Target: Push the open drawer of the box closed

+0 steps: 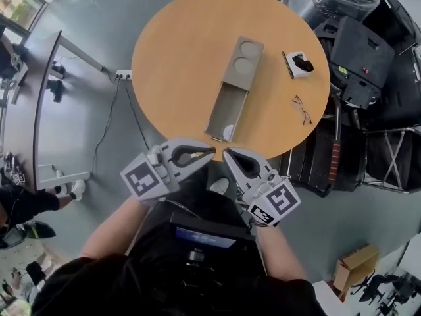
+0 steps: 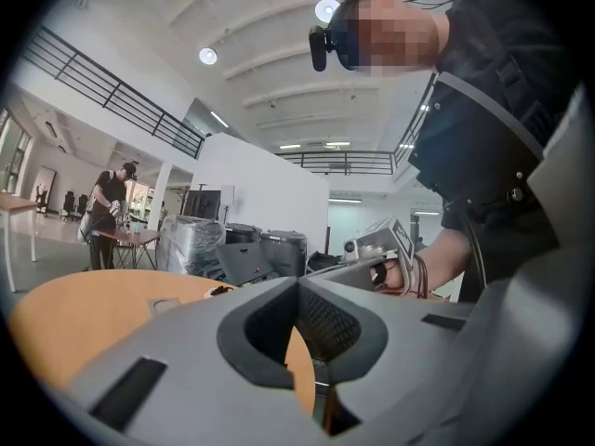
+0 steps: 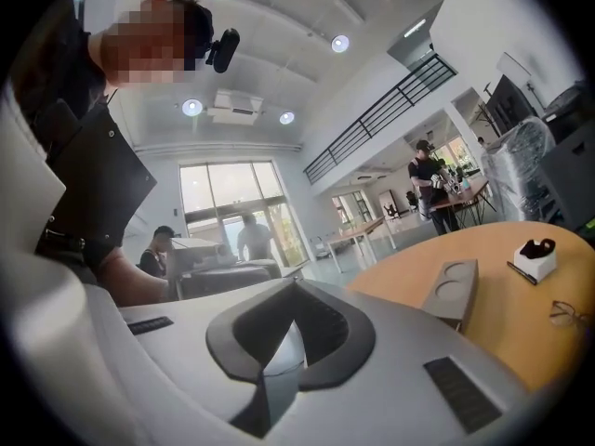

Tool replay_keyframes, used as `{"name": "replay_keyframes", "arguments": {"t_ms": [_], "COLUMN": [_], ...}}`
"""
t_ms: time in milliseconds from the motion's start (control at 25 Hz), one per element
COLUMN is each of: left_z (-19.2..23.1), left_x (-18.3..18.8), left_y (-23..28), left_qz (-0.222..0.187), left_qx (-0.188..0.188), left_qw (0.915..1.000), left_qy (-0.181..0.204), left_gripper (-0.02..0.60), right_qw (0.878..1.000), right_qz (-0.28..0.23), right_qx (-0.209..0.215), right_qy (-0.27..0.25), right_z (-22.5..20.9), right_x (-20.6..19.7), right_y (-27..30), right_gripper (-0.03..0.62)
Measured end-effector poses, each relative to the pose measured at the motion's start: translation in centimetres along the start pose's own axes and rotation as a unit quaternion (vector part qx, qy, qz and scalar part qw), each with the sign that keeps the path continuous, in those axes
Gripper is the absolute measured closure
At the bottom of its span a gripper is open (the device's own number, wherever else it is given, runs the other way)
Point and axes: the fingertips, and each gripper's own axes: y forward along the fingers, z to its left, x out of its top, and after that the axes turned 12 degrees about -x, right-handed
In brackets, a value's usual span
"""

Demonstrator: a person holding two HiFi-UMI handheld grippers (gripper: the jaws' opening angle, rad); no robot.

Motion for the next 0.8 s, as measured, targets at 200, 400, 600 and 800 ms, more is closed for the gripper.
{"name": "replay_keyframes", "arguments": {"t_ms": [200,400,600,800], "left_z": [2.8,5.3,6.9,8.0], "left_x": [-4.9,-9.8,-14.0,-17.9], "left_y": [-0.3,-0.7,-1.1,-1.0], "left_qz": [0.007,0.011,0.018,0.028], "left_qx": [0.006,0.017,0.031,0.038], "left_qw": [0.9997,0.9989,0.997,0.9949], "left_qy": [-0.024,-0.042,-0.068,-0.09], "left_gripper": [0.555,0.555,0.555,0.555], "right_qw": [0.999,0.998,0.993,0.988], "right_qz": [0.021,0.053,0.083,0.103], "right_qx": [-0.012,-0.019,-0.026,-0.039], "right_qy": [0.026,0.042,0.077,0.108], "right_z": [-2.5,-4.4,-5.7,-7.3], "right_x": [-5.0,-11.0,-16.0,-20.2], "right_y": [2.6,5.2,7.1,8.7], "right_gripper": [0.588,0.588,0.588,0.588]}}
